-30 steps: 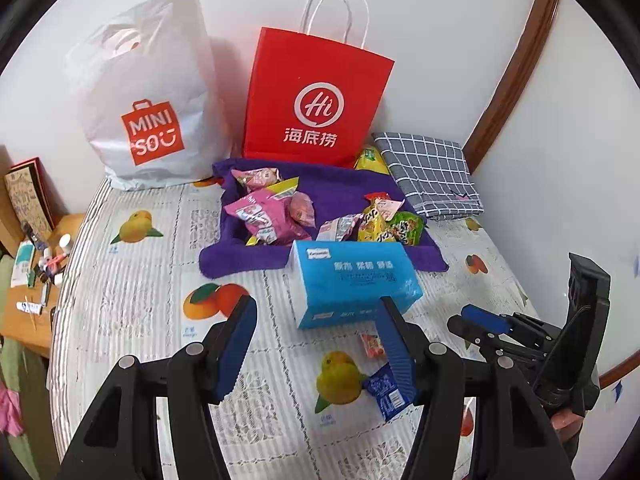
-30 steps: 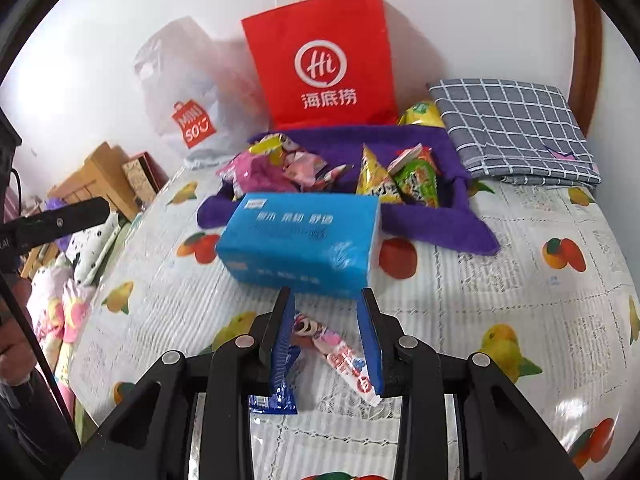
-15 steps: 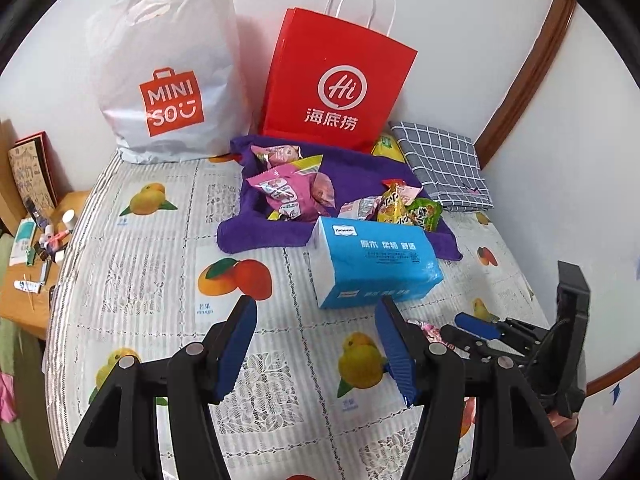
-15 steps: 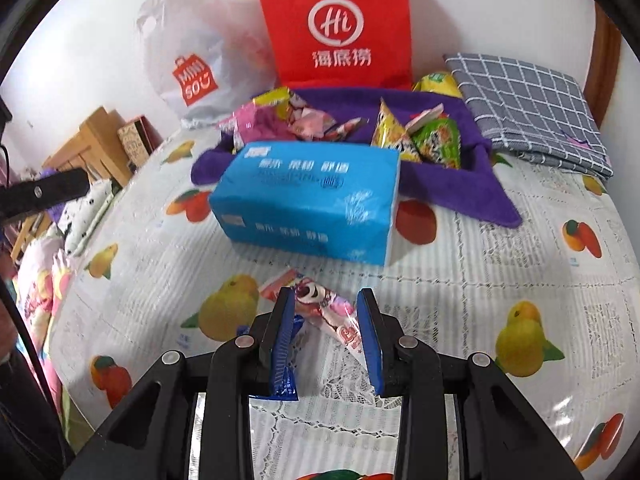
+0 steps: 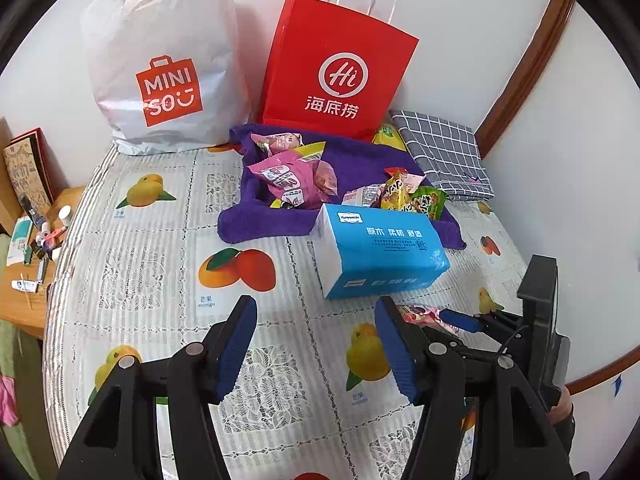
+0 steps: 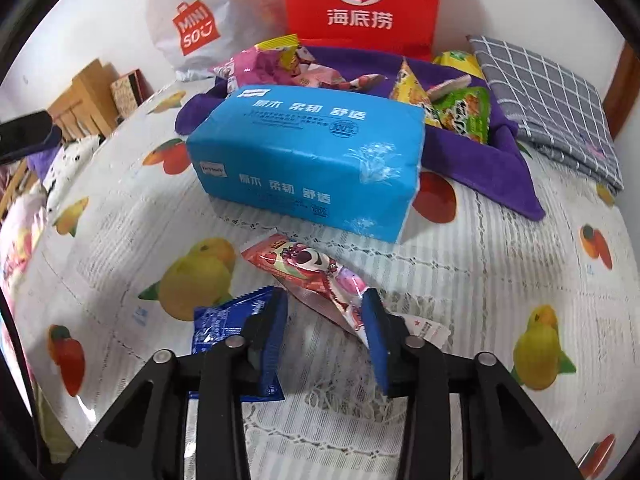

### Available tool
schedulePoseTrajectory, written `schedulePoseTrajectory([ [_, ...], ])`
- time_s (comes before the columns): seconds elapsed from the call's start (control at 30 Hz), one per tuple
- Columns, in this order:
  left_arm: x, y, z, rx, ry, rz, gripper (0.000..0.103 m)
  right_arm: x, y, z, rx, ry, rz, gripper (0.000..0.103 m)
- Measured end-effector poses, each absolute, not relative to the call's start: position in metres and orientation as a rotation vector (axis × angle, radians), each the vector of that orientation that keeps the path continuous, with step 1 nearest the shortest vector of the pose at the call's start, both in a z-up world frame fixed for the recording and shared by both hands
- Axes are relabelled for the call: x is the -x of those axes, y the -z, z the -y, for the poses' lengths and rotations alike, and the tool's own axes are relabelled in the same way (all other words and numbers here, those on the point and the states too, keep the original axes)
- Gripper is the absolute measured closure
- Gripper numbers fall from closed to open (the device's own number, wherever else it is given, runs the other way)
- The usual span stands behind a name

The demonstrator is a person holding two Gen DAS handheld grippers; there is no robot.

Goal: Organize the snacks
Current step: 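Grasp the pink-red ice-cream wrapper with the right gripper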

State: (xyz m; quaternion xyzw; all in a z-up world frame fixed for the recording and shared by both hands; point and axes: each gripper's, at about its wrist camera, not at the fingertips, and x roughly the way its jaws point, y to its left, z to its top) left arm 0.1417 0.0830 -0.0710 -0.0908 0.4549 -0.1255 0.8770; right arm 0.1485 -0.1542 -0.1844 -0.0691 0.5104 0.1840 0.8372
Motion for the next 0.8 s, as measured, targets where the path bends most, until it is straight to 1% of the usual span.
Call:
schedulePoseTrajectory([
  [0.13, -0.142, 0.073, -0.08, 0.185, 0.269, -0.954, 0.044, -0.151, 0.186, 0.15, 0.184, -0.406, -1.071, 0.057],
  [0.2, -0.142, 0.074, -0.079, 0.183, 0.273, -0.957, 0.044, -0.152, 0.187, 0.149, 0.2, -0.411, -1.066, 0.055],
  [0.5, -0.143, 0.076, -0.077, 0.179, 0.278, -0.962, 0.044, -0.16, 0.177, 0.152, 0.205, -0.405, -1.049, 0.056],
  [0.8, -0.144, 0.08, -0.073, 0.17, 0.282, -0.973, 0.044, -0.172, 0.192, 0.143, 0.293, -0.403, -1.05, 0.056],
])
